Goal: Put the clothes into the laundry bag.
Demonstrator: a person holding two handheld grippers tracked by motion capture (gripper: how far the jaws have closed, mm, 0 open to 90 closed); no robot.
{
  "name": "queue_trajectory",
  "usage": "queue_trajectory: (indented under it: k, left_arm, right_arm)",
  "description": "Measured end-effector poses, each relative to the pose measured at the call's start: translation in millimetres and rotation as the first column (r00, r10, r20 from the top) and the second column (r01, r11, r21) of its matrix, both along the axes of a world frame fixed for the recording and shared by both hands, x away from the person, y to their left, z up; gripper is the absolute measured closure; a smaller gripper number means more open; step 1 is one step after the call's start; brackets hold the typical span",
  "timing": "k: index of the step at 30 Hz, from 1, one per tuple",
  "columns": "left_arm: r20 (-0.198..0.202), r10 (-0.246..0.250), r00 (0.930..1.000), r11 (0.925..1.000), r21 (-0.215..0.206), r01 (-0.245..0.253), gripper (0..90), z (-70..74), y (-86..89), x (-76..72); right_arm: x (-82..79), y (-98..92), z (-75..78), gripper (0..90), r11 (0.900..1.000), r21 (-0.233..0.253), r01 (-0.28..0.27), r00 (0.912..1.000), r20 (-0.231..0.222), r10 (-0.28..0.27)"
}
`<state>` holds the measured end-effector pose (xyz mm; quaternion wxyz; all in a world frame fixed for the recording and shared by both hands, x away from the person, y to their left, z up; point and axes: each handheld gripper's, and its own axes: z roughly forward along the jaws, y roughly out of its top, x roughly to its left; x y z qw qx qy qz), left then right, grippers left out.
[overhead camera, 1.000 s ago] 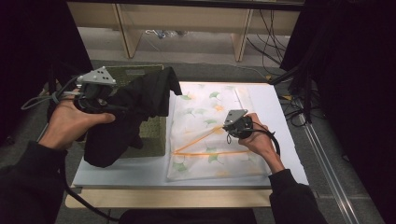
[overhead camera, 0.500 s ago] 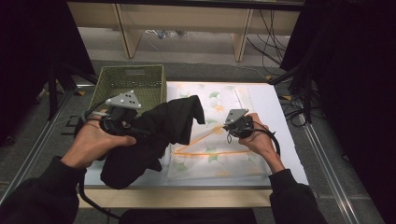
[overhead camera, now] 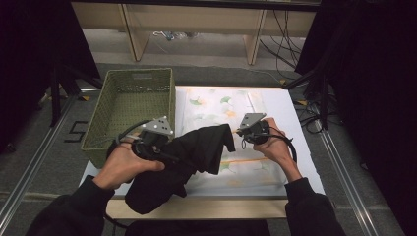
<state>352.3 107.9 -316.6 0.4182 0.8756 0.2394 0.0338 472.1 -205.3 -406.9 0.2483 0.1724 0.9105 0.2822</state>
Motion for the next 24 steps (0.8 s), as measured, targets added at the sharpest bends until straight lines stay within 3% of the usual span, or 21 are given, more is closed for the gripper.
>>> queue_trajectory:
  k: [2,4,7,9,13,17,24]
  left_arm:
    - [-0.021,-0.019,0.9996,0.9997,-0.015,0.019,59.0,-7.3,-8.7,-1.0]
    - [-0.046,-0.049,0.9977,0.9988,-0.01,0.049,59.0,-15.4,-19.5,-1.1]
    - [-0.086,-0.078,0.9933,0.997,-0.004,0.078,59.0,-28.2,-33.4,1.9]
    - [-0.111,-0.059,0.992,0.9982,0.003,0.06,59.0,-41.7,-42.7,4.5]
    - [-0.161,-0.064,0.9848,0.9975,0.018,0.068,58.9,-70.4,-55.5,19.6]
    - [-0.194,-0.034,0.9804,0.9989,0.026,0.04,58.6,-84.0,-63.2,33.0]
    - [-0.198,0.031,0.9796,0.9981,0.058,-0.02,57.3,-109.4,-72.5,52.7]
  right_arm:
    - [0.4,-1.1,1.5,89.7,1.0,-0.002,-0.012,0.9999,-0.003,0.012]
    - [-0.9,-1.4,1.5,89.7,1.0,0.017,0.005,1.0,-0.002,-0.005]
    - [0.3,-2.5,4.1,89.8,1.0,0.025,-0.016,0.9999,-0.002,0.016]
    - [-1.6,-2.8,5.2,89.7,0.999,0.033,0.007,0.9999,-0.011,-0.006]
    - [-3.0,-2.9,8.2,89.7,0.999,0.032,-0.006,1.0,0.001,0.006]
    - [-2.4,-4.0,9.0,89.7,0.999,0.033,-0.016,0.9998,0.014,0.015]
    - [-5.3,-3.7,10.6,89.8,0.999,0.037,-0.014,0.9999,0.007,0.013]
